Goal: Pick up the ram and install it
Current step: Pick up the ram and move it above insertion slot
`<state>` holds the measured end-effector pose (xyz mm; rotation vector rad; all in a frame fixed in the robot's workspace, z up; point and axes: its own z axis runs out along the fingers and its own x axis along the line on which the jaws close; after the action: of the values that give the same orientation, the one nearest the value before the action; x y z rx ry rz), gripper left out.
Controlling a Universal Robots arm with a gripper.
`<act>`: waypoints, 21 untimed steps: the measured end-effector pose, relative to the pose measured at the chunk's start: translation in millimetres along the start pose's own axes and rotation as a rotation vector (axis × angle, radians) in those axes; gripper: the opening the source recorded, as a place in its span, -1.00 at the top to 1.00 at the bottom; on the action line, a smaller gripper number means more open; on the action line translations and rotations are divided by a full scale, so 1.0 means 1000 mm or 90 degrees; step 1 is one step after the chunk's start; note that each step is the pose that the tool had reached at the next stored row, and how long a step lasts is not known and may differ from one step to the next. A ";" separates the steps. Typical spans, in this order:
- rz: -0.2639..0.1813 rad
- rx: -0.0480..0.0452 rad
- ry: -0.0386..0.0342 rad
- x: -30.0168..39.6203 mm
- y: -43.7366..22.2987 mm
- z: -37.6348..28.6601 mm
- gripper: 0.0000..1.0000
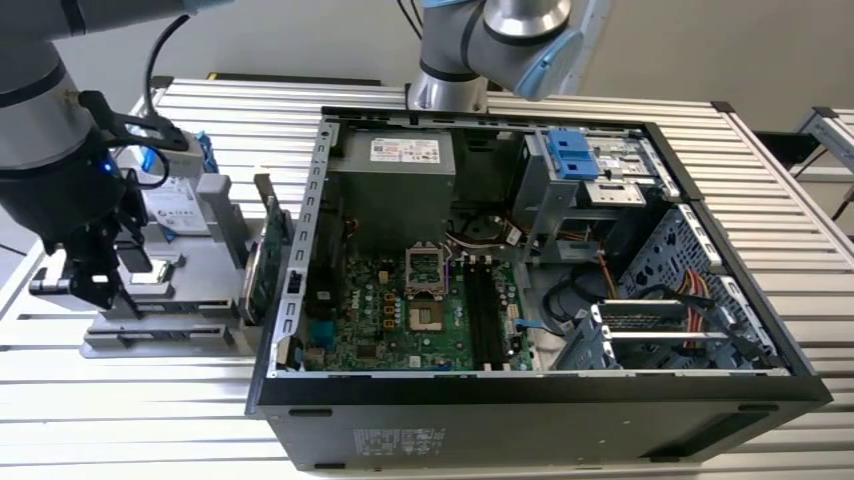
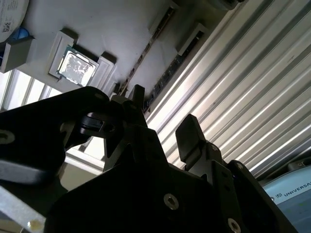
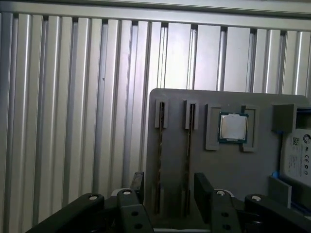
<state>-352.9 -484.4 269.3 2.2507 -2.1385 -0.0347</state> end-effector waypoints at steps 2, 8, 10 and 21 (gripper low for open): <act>0.000 0.0000 -0.0017 0.0029 0.0001 0.0020 -1.00; 0.000 0.0024 -0.0072 0.0105 0.0002 0.0088 -1.00; 0.000 0.0061 -0.0073 0.0106 0.0001 0.0113 -1.00; 0.000 0.0074 -0.0073 0.0104 -0.0004 0.0227 -1.00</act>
<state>-352.9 -495.1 246.7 2.2628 -2.1495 -0.0353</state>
